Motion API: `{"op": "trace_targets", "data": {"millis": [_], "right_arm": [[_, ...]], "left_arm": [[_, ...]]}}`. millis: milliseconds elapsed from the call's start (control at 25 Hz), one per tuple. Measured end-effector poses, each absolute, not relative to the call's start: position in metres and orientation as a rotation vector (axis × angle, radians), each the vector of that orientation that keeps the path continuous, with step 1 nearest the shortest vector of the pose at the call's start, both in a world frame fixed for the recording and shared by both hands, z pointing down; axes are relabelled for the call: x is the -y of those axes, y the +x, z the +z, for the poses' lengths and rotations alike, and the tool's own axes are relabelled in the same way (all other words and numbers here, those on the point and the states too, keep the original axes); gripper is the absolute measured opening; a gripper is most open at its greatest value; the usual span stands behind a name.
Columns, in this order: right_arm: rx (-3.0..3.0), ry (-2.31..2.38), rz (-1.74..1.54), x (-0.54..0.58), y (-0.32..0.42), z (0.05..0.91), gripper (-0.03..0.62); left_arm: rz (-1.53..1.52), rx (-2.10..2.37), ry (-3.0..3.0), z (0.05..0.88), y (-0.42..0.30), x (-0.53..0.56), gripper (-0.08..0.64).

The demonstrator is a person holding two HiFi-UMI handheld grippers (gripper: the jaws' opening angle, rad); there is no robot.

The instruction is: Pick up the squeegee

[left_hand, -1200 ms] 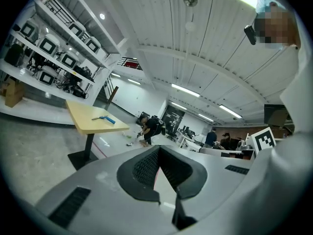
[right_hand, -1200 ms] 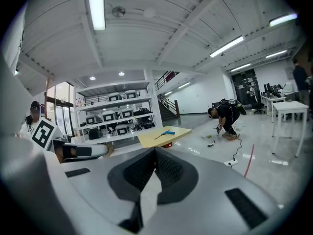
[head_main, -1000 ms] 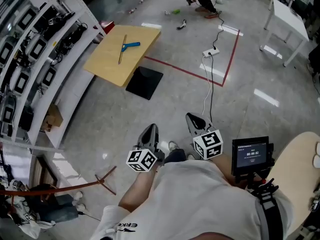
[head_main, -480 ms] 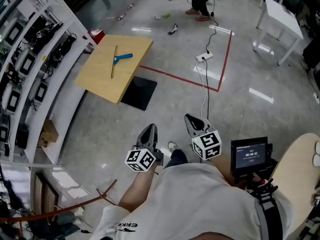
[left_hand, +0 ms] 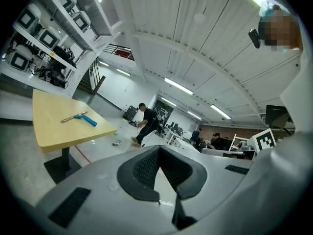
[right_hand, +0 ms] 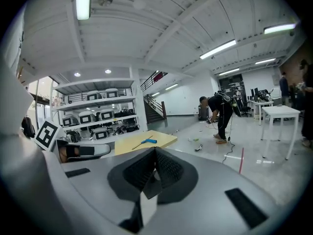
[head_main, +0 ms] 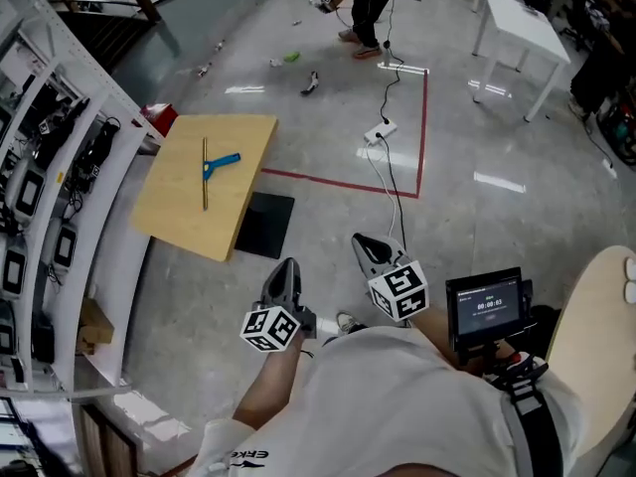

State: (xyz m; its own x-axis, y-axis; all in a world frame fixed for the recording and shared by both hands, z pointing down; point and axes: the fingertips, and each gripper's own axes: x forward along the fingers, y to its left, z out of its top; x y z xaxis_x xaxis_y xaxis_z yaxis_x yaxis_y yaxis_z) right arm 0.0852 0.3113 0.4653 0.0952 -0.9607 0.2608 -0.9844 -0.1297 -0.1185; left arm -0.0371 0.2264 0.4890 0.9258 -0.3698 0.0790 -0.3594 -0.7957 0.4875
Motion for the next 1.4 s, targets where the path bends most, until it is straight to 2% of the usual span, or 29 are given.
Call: {"op": "trace_targets", "data": {"millis": [640,880,1240,1400], "right_arm": [[1.93,2.308,0.506,-0.249,0.113,0.482,0.003],[1.985,2.262,0.536,-0.176,0.153,0.49,0.003],[2.077,2.207,0.519,-0.163,0.134,0.48,0.003],[2.135,2.154,0.527,-0.113,0.176,0.477,0.003]], "left_arm": [[-0.003,0.423,2.569,0.501,-0.004,-0.165,0.005],[-0.008,0.496,2.56,0.504,0.028,-0.1,0.005],[-0.028,0.56,2.584,0.491,0.006,-0.098,0.005],[-0.031,0.637,2.593,0.484,0.043,-0.055,0.005]]}}
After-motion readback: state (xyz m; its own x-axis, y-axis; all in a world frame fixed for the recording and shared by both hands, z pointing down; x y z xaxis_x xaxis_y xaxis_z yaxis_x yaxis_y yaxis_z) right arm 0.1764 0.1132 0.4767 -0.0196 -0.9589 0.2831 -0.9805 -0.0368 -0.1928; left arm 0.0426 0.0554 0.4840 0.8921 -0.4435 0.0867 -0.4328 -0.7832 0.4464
